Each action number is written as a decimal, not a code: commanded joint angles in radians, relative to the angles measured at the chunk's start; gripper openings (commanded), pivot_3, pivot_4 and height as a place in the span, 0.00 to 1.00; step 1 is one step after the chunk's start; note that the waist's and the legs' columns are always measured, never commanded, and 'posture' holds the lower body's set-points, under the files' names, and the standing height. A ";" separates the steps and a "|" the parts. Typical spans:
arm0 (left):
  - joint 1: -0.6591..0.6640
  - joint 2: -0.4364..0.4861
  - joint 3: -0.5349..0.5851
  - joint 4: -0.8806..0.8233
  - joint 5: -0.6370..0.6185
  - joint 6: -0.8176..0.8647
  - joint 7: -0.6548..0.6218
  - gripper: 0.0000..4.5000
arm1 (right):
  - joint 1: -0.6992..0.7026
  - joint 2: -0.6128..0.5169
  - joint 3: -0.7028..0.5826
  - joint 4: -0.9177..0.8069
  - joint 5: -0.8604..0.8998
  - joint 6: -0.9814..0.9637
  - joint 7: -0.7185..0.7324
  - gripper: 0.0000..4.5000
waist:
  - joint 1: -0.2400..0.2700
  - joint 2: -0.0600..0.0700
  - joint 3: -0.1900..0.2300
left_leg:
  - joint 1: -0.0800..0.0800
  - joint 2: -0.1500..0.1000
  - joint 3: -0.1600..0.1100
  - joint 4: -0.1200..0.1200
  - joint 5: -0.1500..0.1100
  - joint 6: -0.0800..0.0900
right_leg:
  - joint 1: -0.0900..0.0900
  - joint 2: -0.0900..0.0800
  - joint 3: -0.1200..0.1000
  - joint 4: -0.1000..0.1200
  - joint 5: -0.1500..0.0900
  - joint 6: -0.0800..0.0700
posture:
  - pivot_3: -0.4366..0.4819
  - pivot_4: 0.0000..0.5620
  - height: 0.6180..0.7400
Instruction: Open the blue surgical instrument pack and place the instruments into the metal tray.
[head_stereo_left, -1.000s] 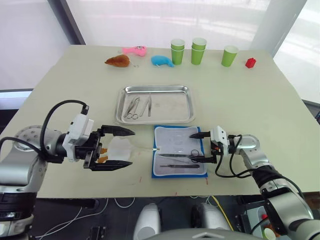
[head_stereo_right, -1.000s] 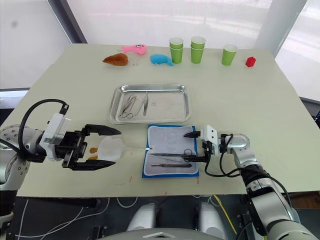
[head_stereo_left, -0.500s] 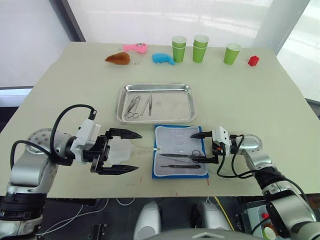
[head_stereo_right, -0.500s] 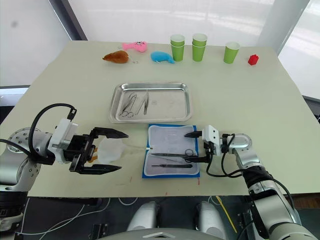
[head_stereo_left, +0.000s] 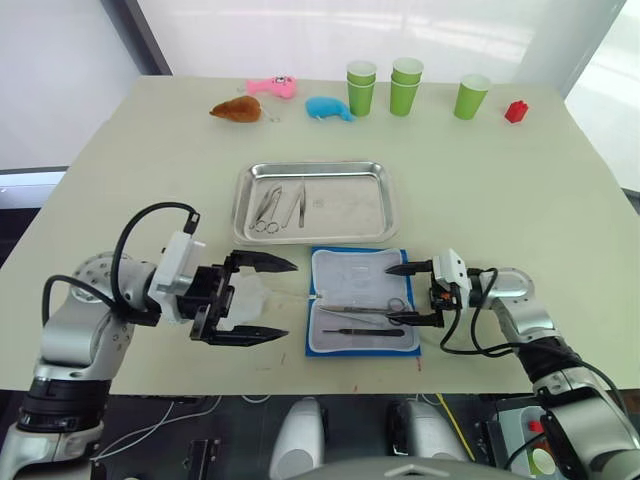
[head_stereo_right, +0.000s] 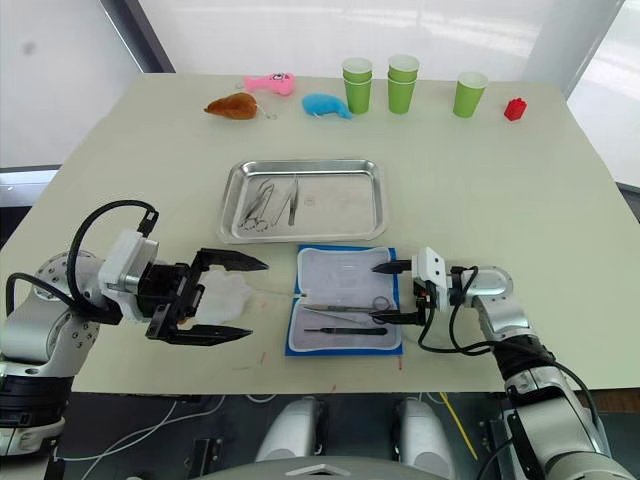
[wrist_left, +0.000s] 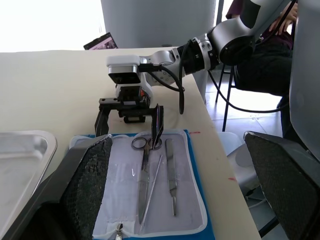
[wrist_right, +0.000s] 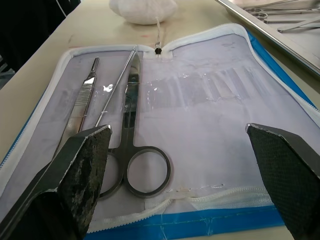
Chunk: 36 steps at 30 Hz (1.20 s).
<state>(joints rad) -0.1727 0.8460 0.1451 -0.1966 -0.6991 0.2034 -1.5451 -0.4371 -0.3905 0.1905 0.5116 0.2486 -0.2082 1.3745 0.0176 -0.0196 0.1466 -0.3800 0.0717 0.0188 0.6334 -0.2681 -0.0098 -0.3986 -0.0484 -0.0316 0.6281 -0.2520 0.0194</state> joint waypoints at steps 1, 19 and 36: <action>-0.004 0.010 0.023 -0.033 -0.026 0.000 -0.019 0.99 | 0.060 -0.030 0.012 0.046 -0.026 0.043 0.009 1.00 | 0.000 0.000 0.001 | 0.000 0.000 0.000 0.000 0.000 0.000 | 0.000 0.000 0.000 0.000 0.000 0.000 | 0.48 0.27 1.00; -0.001 0.014 0.043 -0.043 -0.053 0.008 -0.020 0.99 | 0.066 -0.008 -0.040 -0.015 0.054 0.029 0.011 1.00 | -0.001 0.001 0.003 | 0.000 0.000 0.000 0.001 0.000 0.000 | 0.000 0.001 0.000 0.002 0.000 0.000 | 0.48 0.27 1.00; 0.046 -0.156 -0.098 0.007 0.110 -0.133 0.069 0.99 | 0.186 -0.118 -0.151 -0.381 0.215 0.177 0.005 1.00 | -0.009 0.009 0.014 | -0.004 0.001 0.002 0.012 0.000 0.000 | -0.009 0.003 0.006 0.019 0.000 0.001 | 0.48 0.27 1.00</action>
<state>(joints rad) -0.1340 0.7031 0.0591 -0.2100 -0.6178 0.1150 -1.4804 -0.2673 -0.4870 0.0679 0.2062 0.4255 -0.0532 1.3699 0.0089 -0.0102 0.1609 -0.3837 0.0722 0.0210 0.6459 -0.2679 -0.0097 -0.4078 -0.0450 -0.0258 0.6477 -0.2519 0.0199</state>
